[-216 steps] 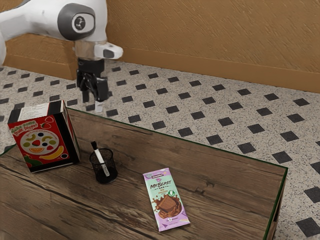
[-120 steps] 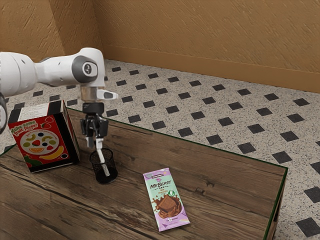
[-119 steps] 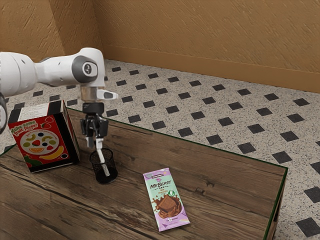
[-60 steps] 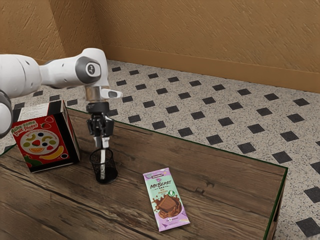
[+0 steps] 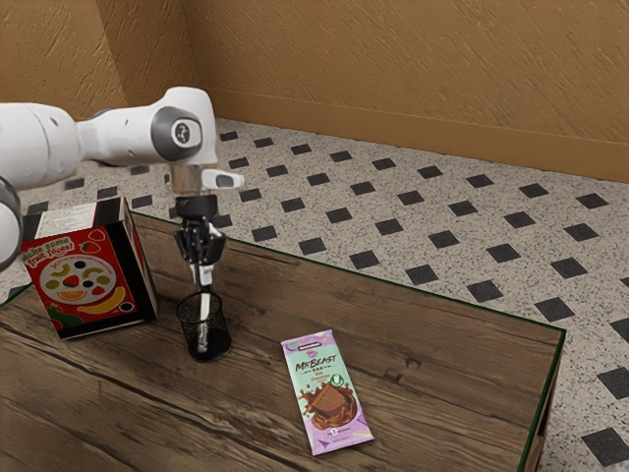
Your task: Take the marker out of the pen holder and place it to the left of the pen holder.
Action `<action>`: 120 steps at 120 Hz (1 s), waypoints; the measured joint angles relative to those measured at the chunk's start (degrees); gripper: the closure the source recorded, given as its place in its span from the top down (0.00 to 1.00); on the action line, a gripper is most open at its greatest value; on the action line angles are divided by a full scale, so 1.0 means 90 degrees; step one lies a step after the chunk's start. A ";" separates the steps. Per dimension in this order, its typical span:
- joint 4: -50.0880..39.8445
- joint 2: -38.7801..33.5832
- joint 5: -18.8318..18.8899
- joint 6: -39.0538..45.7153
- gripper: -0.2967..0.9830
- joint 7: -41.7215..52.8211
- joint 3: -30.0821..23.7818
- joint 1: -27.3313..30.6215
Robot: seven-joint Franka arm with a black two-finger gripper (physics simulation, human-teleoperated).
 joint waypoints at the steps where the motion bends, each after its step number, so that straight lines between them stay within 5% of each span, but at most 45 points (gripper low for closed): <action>1: -0.0003 -0.0006 0.0002 0.0001 0.24 -0.0001 -0.0002 -0.0001; 16: -0.0062 -0.0209 0.0099 -0.0018 0.21 -0.0017 -0.0033 -0.0039; 66: -0.1205 -0.2726 0.0718 -0.1297 0.15 -0.0044 -0.0477 0.0022; 120: -0.1676 -0.1365 0.2108 -0.2029 0.15 -0.0031 -0.0291 0.0303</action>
